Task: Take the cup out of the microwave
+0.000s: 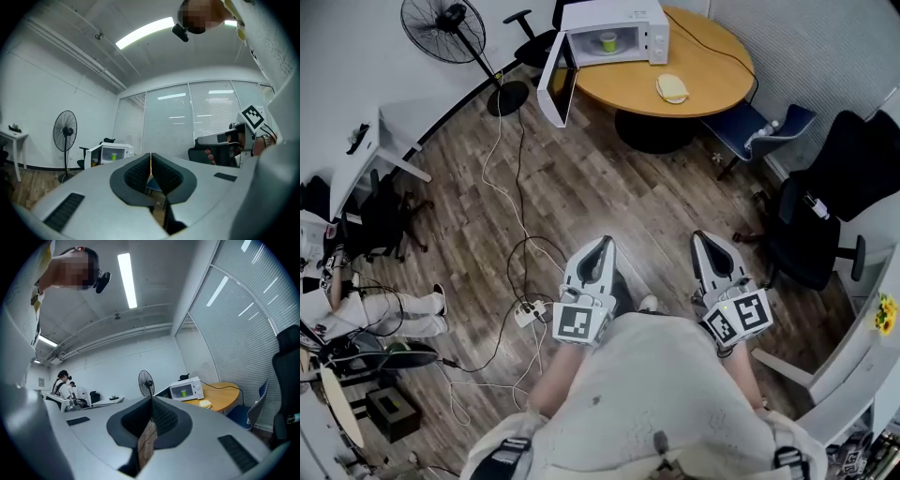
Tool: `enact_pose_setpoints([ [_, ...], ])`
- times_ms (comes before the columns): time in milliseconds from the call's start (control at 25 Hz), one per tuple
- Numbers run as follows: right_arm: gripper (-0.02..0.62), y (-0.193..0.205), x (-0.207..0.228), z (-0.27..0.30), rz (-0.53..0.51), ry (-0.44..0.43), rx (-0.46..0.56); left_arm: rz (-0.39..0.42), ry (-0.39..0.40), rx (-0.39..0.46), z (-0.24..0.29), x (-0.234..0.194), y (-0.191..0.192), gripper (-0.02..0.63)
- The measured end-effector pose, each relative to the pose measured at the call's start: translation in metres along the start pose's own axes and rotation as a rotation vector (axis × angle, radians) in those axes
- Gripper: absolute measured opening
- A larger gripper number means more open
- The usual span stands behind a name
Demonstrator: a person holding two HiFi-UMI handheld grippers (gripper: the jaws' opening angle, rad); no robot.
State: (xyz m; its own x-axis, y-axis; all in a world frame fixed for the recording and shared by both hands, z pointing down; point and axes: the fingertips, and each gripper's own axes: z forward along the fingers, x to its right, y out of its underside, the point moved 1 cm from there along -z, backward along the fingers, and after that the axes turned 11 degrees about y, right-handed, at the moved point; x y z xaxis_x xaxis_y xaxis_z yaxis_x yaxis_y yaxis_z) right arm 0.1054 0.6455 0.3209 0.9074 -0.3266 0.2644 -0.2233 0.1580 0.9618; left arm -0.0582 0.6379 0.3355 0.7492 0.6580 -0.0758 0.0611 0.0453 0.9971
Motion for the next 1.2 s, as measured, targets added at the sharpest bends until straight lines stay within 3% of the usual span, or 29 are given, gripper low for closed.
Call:
enact_pose_setpoints([
  [120, 0.008, -0.002, 0.006, 0.008, 0.039, 0.016, 0.016, 0.0, 0.005, 0.007, 0.009, -0.009, -0.003, 0.04],
  [200, 0.008, 0.001, 0.01, 0.014, 0.044, 0.03, 0.008, 0.0, 0.003, 0.008, 0.014, -0.014, -0.003, 0.113],
  [480, 0.008, 0.0, 0.013, 0.049, 0.03, 0.059, -0.007, 0.001, -0.003, -0.004, 0.032, -0.048, -0.004, 0.179],
  [1200, 0.008, -0.005, 0.01, 0.183, -0.016, 0.067, -0.07, -0.007, 0.04, 0.04, 0.116, -0.16, -0.017, 0.196],
])
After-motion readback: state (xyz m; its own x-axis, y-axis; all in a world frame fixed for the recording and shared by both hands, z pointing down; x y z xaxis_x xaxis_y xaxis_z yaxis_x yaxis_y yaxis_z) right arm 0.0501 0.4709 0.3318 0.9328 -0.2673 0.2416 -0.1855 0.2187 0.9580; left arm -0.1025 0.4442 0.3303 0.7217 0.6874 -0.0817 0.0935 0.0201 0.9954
